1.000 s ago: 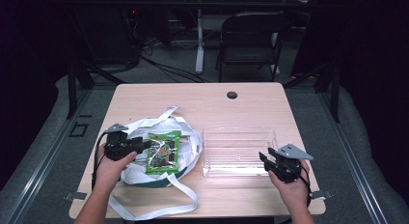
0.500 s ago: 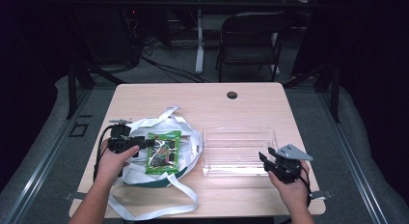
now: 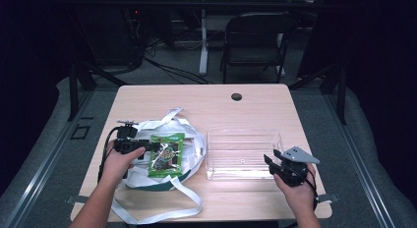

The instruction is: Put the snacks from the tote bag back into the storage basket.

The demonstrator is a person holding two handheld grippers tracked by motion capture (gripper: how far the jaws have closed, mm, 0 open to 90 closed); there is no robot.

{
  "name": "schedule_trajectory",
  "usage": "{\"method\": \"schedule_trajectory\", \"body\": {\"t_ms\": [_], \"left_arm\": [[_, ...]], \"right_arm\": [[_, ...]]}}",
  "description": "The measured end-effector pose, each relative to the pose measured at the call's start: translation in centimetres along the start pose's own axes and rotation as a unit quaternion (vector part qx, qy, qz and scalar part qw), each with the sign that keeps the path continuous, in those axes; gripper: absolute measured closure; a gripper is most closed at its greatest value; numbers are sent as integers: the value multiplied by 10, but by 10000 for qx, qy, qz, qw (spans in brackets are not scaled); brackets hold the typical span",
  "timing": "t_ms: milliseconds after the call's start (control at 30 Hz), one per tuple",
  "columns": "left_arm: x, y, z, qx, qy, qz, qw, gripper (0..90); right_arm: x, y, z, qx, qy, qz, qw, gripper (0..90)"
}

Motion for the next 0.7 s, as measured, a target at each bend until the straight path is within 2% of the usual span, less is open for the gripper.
{"method": "schedule_trajectory", "body": {"t_ms": [500, 700], "left_arm": [[0, 16, -6, -248, -30, -36, 9997, 352], [0, 21, -5, -319, -103, -145, 9993, 347]], "right_arm": [[1, 0, 1, 25, 5, -23, 10000, 560], [1, -1, 1, 47, 20, -23, 10000, 560]]}}
Point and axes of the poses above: each handheld gripper's, and its own axes: y roughly forward along the jaws, z roughly out of its top, x roughly to its right, the point moved 10 cm from there along y, roughly forward along the jaws, and after that the axes turned 1 degree about -y, right-handed, at the moved point
